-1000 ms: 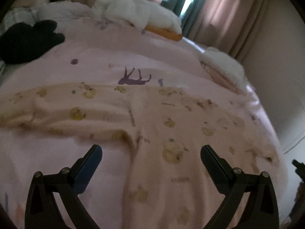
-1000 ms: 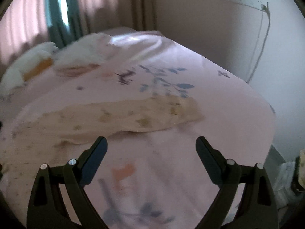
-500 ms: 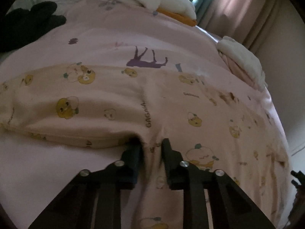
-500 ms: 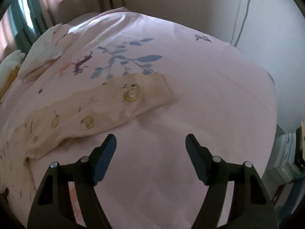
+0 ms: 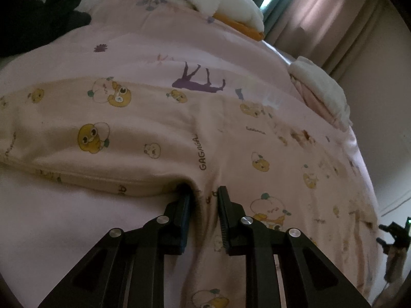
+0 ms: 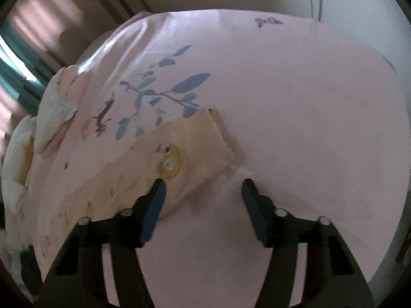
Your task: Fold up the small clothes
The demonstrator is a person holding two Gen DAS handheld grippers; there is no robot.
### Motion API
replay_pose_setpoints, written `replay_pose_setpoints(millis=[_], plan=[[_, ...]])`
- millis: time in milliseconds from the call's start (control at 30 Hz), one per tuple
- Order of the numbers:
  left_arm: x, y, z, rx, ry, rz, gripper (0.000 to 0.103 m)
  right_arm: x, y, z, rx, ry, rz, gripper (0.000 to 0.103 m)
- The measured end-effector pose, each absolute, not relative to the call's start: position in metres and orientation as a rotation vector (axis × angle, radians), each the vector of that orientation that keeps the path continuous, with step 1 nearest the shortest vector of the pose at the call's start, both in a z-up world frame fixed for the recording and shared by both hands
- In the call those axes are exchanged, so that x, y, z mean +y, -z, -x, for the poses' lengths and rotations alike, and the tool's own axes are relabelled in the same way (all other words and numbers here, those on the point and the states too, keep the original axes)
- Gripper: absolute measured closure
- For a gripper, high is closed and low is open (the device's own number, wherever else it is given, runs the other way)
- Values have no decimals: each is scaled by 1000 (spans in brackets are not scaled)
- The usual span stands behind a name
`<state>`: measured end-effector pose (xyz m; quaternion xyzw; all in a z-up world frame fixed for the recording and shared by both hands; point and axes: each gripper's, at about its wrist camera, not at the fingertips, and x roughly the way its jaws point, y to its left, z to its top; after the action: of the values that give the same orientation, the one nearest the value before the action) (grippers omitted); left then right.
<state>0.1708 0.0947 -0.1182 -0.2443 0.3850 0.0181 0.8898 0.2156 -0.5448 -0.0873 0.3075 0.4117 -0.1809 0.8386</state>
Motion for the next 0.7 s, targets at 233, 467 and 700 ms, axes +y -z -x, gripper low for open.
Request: replay_pose_setpoints(millis=[233,467,700], plan=[[91,117,-173,801,-42,503,82,-539,85,-228,849,414,-600,90],[91,117,-173,802,-51,493,82,-519,50,-228,747,378,-549,95],[92,115,-166,804,-61,486,86,-452,8,-243,686,232,-484,97]])
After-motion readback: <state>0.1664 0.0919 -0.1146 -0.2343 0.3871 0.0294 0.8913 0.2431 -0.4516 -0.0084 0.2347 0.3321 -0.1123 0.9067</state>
